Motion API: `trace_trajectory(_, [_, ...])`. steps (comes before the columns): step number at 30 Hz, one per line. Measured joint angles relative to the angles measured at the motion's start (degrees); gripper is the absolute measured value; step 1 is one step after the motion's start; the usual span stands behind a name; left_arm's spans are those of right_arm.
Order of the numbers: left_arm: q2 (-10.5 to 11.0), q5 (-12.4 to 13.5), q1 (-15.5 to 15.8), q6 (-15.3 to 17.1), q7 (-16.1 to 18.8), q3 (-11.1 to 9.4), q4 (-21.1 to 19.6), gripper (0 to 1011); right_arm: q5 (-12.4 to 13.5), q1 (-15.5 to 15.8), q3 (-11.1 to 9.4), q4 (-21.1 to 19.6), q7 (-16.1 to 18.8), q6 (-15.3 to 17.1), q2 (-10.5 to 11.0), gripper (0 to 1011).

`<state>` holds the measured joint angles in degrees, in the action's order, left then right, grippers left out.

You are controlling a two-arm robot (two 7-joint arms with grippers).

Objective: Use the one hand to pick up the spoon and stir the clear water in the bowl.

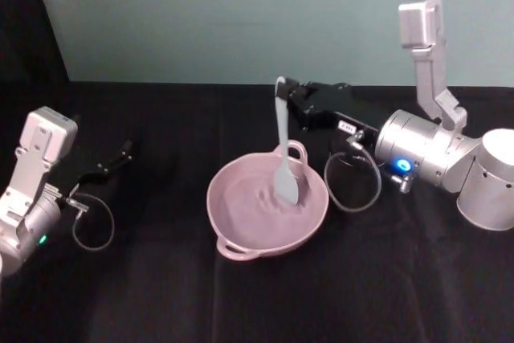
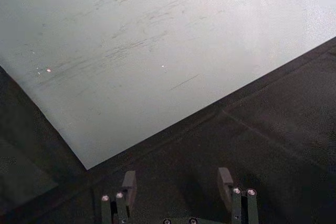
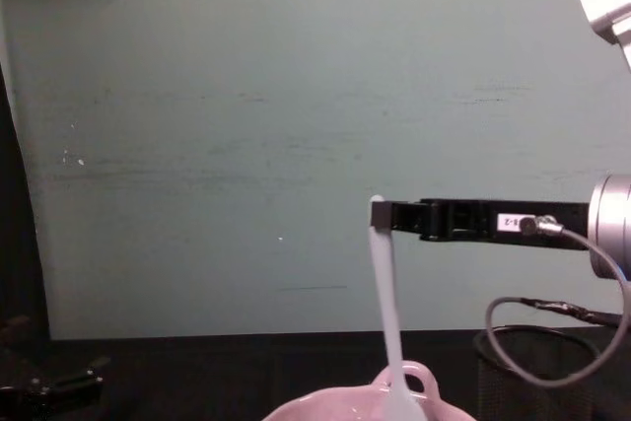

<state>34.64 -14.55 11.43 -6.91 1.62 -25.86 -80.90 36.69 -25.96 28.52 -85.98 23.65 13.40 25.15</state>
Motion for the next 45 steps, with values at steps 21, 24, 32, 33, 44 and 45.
trace_trajectory(21, [0.0,0.0,0.0,0.0,0.0,0.0,0.0,1011,-0.64,-2.44,6.01,0.59,2.71,0.0,-4.79,86])
trace_trajectory(24, [0.0,0.0,0.0,0.0,0.0,0.0,0.0,1011,-0.68,-3.5,5.89,2.82,2.91,-0.56,-5.42,86])
trace_trajectory(32, [0.0,0.0,0.0,0.0,0.0,0.0,0.0,1011,-0.69,-4.84,3.69,6.85,2.41,-1.66,-5.23,86])
trace_trajectory(33, [0.0,0.0,0.0,0.0,0.0,0.0,0.0,1011,-0.68,-4.82,3.09,7.08,2.04,-1.77,-4.82,86])
trace_trajectory(44, [0.0,0.0,0.0,0.0,0.0,0.0,0.0,1011,-0.57,-2.44,-0.44,4.13,0.22,-1.51,-1.42,86])
trace_trajectory(45, [0.0,0.0,0.0,0.0,0.0,0.0,0.0,1011,-0.58,-2.27,-0.49,3.77,0.2,-1.41,-1.22,86])
